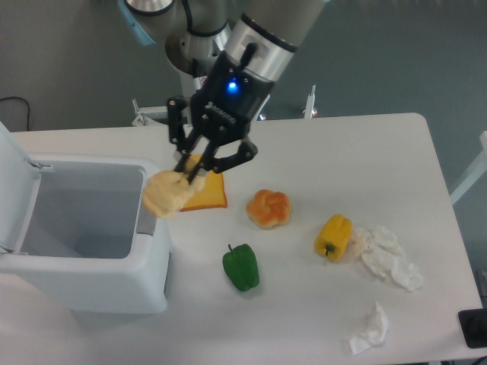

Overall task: Place the square bread in the trash can
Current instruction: 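Lift the held roll and carry it over the open white bin, then open the gripper to drop the roll into the bin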

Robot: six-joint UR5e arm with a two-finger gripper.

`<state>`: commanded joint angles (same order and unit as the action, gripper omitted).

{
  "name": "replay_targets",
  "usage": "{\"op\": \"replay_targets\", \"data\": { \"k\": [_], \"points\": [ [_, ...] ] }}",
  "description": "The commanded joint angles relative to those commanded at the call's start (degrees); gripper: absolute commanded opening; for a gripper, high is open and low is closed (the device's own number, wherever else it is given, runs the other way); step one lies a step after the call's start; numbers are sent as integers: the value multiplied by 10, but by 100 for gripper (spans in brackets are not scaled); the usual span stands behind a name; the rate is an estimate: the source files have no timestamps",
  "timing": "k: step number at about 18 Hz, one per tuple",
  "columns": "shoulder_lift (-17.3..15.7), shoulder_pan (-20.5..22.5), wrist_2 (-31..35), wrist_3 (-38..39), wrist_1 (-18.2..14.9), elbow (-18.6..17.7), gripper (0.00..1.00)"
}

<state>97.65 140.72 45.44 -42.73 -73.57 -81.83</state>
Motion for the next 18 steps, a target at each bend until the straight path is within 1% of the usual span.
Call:
{"op": "replay_targets", "data": {
  "k": [4, 9, 10, 11, 15, 16, 17, 18],
  "points": [
    [1, -21, 0, 29, 3, -2, 26],
    [4, -48, 1, 47, 4, -3, 27],
    [4, -54, 2, 50, 5, -4, 29],
    [4, -59, 3, 52, 5, -11, 34],
    [0, -72, 4, 52, 5, -26, 34],
    [0, -75, 5, 52, 5, -27, 36],
    [1, -76, 5, 50, 6, -29, 42],
    [0, -77, 5, 51, 6, -32, 42]
  ]
}}
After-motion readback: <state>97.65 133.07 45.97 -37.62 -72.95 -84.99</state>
